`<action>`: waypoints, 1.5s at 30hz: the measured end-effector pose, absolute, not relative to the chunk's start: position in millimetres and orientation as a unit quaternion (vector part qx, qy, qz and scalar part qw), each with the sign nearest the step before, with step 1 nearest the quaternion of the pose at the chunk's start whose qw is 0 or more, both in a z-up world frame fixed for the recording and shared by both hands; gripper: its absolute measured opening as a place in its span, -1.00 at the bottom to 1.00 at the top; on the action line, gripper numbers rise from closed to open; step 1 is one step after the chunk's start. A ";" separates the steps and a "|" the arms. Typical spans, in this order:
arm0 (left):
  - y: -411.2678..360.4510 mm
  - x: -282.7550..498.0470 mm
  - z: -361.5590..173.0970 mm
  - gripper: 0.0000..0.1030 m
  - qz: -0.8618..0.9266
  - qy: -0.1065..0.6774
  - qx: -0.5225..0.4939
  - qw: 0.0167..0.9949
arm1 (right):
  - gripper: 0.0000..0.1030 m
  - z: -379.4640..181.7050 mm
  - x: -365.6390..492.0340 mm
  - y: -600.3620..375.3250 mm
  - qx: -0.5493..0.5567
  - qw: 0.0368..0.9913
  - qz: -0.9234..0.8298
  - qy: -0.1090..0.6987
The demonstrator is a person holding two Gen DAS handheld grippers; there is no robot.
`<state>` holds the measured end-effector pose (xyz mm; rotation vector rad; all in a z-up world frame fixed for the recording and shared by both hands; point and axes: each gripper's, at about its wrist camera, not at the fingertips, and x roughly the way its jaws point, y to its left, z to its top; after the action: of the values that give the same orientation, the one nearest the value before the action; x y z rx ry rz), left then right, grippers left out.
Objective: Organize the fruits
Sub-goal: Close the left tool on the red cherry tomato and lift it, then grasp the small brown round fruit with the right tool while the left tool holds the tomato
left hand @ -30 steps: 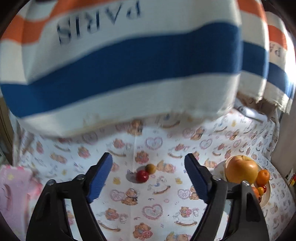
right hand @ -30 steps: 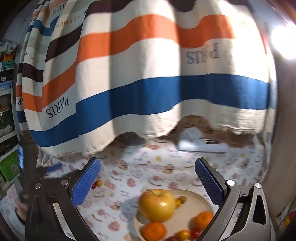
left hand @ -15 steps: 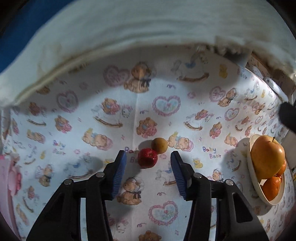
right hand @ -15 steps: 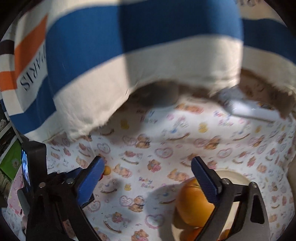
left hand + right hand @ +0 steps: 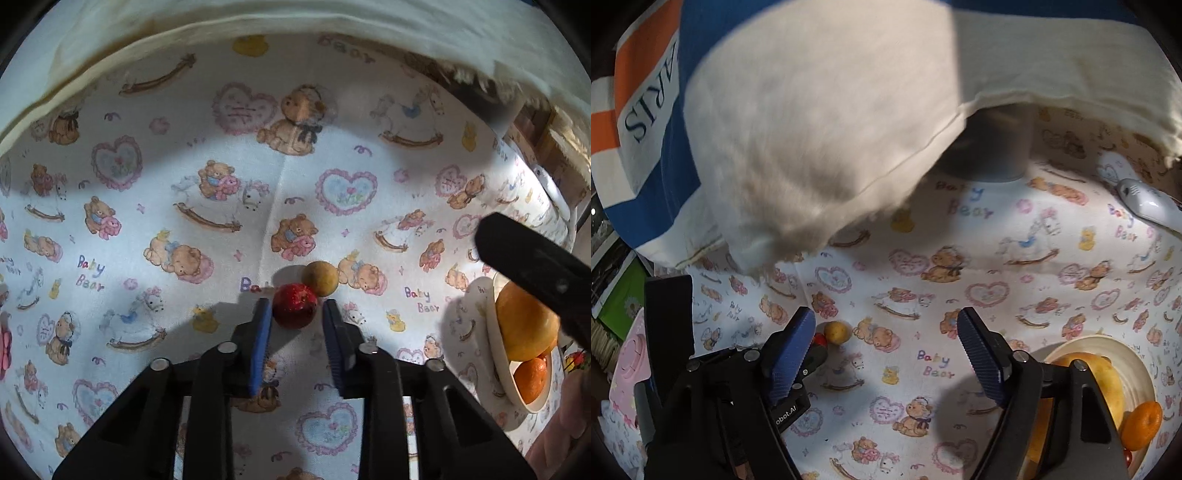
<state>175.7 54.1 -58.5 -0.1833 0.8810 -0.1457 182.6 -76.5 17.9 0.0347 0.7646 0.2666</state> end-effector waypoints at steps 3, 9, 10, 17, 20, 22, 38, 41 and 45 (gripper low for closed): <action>56.3 171.0 -57.7 -0.57 -0.071 0.419 -0.090 0.901 | 0.46 11.5 187.5 -74.5 0.022 0.914 0.134 0.383; 69.2 154.1 -44.0 -0.69 -0.058 0.401 -0.102 0.909 | 0.27 -1.2 201.2 -67.7 0.024 0.898 0.153 0.413; 72.5 152.9 -42.7 -0.83 -0.055 0.398 -0.105 0.910 | 0.25 -5.3 203.4 -65.9 0.023 0.894 0.159 0.418; 95.2 149.8 -39.6 -0.85 -0.055 0.397 -0.125 0.908 | 0.14 -25.5 208.2 -65.6 0.053 0.876 0.186 0.441; 92.9 155.0 -40.8 -0.68 -0.060 0.400 -0.116 0.907 | 0.14 -26.0 209.8 -64.6 0.054 0.875 0.186 0.444; 87.7 156.5 -41.6 -0.62 -0.062 0.401 -0.109 0.907 | 0.13 -25.9 211.4 -65.4 0.059 0.873 0.186 0.447; 66.7 170.6 -61.3 -0.52 -0.070 0.423 -0.106 0.897 | -0.01 -22.6 214.8 -81.7 0.068 0.874 0.179 0.447; 76.5 166.4 -53.0 -0.52 -0.048 0.407 -0.111 0.906 | -0.03 -21.5 214.0 -78.7 0.062 0.875 0.182 0.444; 92.3 166.0 -49.0 -0.52 -0.009 0.395 -0.137 0.908 | -0.09 -17.9 212.9 -71.4 0.054 0.877 0.193 0.436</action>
<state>166.0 92.3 -49.0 -0.2829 0.8149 -0.0193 212.9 -71.4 -17.9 0.1119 0.9106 0.4031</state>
